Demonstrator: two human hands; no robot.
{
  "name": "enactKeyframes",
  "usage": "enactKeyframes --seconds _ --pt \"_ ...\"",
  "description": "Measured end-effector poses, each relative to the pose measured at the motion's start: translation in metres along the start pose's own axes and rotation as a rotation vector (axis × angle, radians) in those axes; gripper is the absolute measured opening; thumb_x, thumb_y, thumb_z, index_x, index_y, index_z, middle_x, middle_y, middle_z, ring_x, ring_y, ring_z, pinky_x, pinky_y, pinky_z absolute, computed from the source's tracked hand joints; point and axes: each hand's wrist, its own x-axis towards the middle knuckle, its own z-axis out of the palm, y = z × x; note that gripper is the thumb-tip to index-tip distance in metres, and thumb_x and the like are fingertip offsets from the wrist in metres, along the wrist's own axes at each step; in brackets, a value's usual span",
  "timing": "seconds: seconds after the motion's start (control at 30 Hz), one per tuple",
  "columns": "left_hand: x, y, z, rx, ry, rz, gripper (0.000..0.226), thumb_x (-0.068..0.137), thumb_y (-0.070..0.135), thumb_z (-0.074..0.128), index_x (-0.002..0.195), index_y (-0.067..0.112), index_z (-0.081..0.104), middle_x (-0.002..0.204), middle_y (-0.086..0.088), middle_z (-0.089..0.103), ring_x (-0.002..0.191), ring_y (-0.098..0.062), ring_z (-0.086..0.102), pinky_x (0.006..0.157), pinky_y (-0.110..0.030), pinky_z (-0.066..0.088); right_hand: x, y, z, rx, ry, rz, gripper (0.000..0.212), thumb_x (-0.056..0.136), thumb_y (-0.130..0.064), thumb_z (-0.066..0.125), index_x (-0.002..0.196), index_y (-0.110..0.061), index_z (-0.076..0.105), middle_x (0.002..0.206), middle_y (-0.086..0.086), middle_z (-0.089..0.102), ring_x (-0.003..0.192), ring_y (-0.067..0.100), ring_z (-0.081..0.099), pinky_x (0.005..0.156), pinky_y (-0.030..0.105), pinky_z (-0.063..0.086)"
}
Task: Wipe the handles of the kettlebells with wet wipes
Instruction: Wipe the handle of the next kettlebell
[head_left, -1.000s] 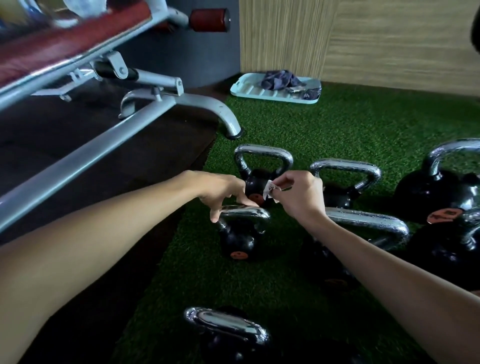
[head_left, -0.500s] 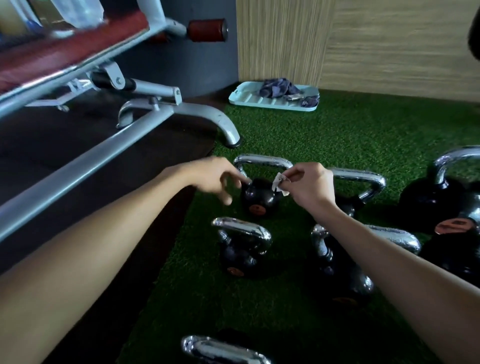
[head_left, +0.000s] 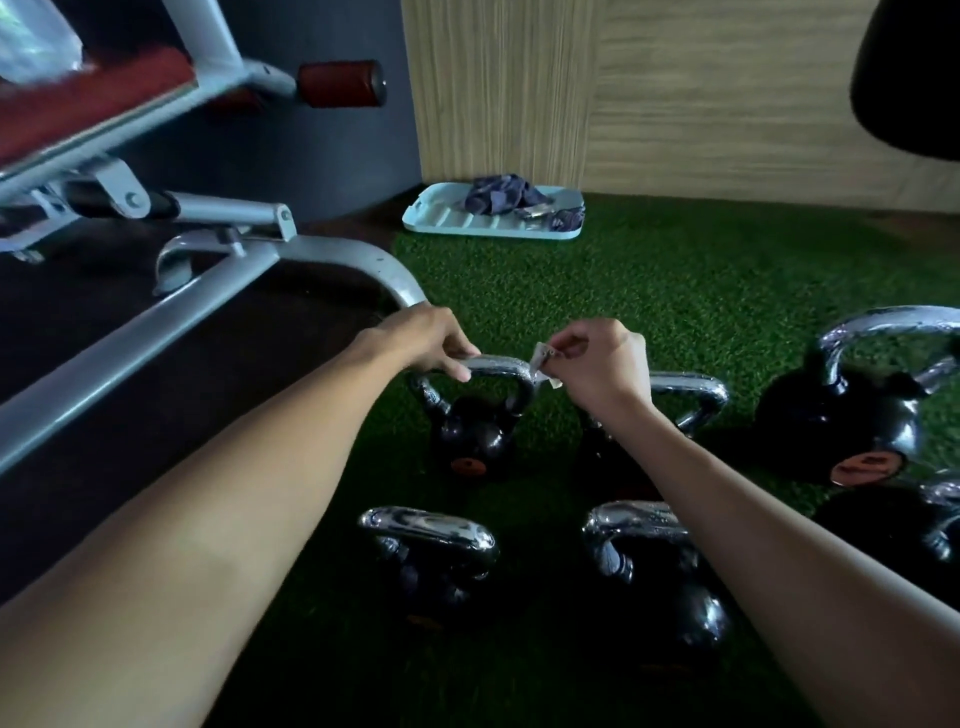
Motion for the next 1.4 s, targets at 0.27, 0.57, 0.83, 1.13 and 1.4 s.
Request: enactKeyframes --seconds 0.27,0.57,0.83,1.13,1.4 --pt "-0.069 -0.008 0.034 0.063 0.184 0.05 0.047 0.077 0.067 0.074 0.122 0.053 0.067 0.097 0.021 0.075 0.079 -0.004 0.068 0.072 -0.025 0.05 -0.007 -0.027 0.025 -0.164 -0.195 -0.224 0.014 0.08 -0.015 0.073 0.082 -0.027 0.08 0.08 -0.008 0.076 0.073 0.01 0.07 0.068 0.032 0.061" --pt "-0.07 -0.026 0.051 -0.138 0.272 -0.024 0.039 0.068 0.078 0.07 0.1 0.055 0.074 0.076 0.019 0.073 0.077 0.0 0.068 0.066 -0.032 0.053 -0.03 -0.044 0.058 -0.316 -0.375 -0.302 0.023 0.085 -0.024 0.071 0.105 -0.03 0.079 0.105 -0.004 0.069 0.09 0.02 0.068 0.077 0.03 0.054" --pt "-0.085 -0.03 0.055 -0.144 0.281 -0.006 0.039 0.07 0.068 0.079 0.107 0.057 0.072 0.087 0.023 0.075 0.083 0.003 0.066 0.066 -0.025 0.05 -0.037 -0.051 0.064 -0.25 -0.41 -0.262 0.019 0.083 -0.041 0.078 0.092 -0.024 0.08 0.091 -0.002 0.07 0.081 0.019 0.067 0.069 0.03 0.053" --pt "-0.095 -0.047 0.053 -0.165 0.265 -0.036 0.046 0.073 0.06 0.082 0.117 0.053 0.069 0.111 0.024 0.072 0.088 0.006 0.064 0.063 -0.013 0.04 -0.051 -0.041 0.058 -0.328 -0.293 -0.31 0.013 0.083 -0.017 0.07 0.088 -0.027 0.077 0.092 -0.004 0.073 0.084 0.025 0.068 0.073 0.038 0.057" --pt "-0.088 -0.048 0.044 -0.039 0.286 0.04 0.048 0.076 0.063 0.077 0.121 0.051 0.068 0.114 0.017 0.074 0.097 -0.002 0.068 0.068 -0.021 0.041 -0.05 -0.053 0.073 -0.355 -0.279 -0.391 0.018 0.086 -0.014 0.066 0.093 -0.027 0.077 0.097 -0.004 0.073 0.089 0.027 0.069 0.075 0.035 0.055"
